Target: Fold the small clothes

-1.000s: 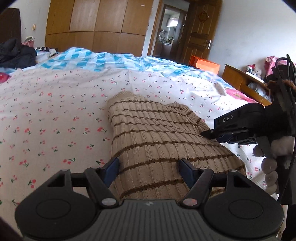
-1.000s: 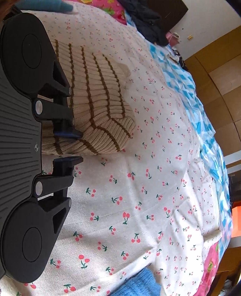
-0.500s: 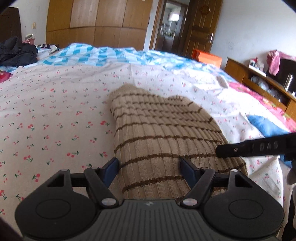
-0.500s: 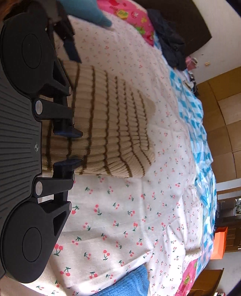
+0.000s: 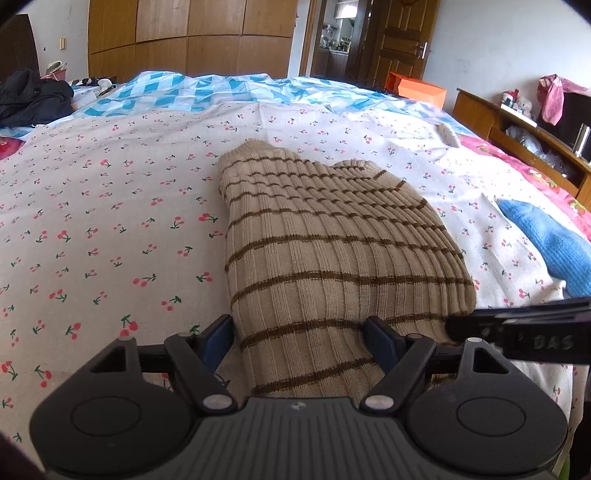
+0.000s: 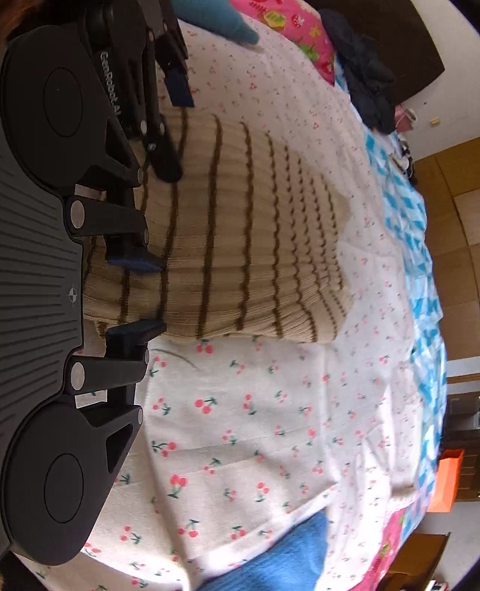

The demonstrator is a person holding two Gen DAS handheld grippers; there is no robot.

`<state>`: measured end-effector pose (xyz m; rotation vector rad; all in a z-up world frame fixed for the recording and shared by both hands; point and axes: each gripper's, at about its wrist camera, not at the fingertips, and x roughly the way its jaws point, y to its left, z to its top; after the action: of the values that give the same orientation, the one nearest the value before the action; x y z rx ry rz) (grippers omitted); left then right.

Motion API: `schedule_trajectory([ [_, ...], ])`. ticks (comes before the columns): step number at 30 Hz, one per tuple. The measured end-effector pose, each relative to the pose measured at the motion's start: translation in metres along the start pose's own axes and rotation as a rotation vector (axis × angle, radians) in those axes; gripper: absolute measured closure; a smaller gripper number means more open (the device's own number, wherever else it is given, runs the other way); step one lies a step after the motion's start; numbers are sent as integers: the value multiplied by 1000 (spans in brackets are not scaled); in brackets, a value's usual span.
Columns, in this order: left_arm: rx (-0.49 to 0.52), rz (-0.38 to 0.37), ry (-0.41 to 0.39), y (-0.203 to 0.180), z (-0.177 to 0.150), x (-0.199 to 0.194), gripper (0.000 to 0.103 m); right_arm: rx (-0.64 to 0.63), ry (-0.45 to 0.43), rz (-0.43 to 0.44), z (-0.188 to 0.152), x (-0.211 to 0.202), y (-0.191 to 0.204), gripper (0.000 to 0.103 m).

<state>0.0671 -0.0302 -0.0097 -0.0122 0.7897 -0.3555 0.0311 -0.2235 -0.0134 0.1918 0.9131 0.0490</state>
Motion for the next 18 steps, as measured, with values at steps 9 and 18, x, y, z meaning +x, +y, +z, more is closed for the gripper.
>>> schedule_trajectory([
  [9, 8, 17, 2, -3, -2, -6, 21, -24, -80, 37, -5, -27, 6, 73],
  [18, 10, 32, 20, -5, -5, -6, 21, 11, -52, 37, -14, -21, -1, 71],
])
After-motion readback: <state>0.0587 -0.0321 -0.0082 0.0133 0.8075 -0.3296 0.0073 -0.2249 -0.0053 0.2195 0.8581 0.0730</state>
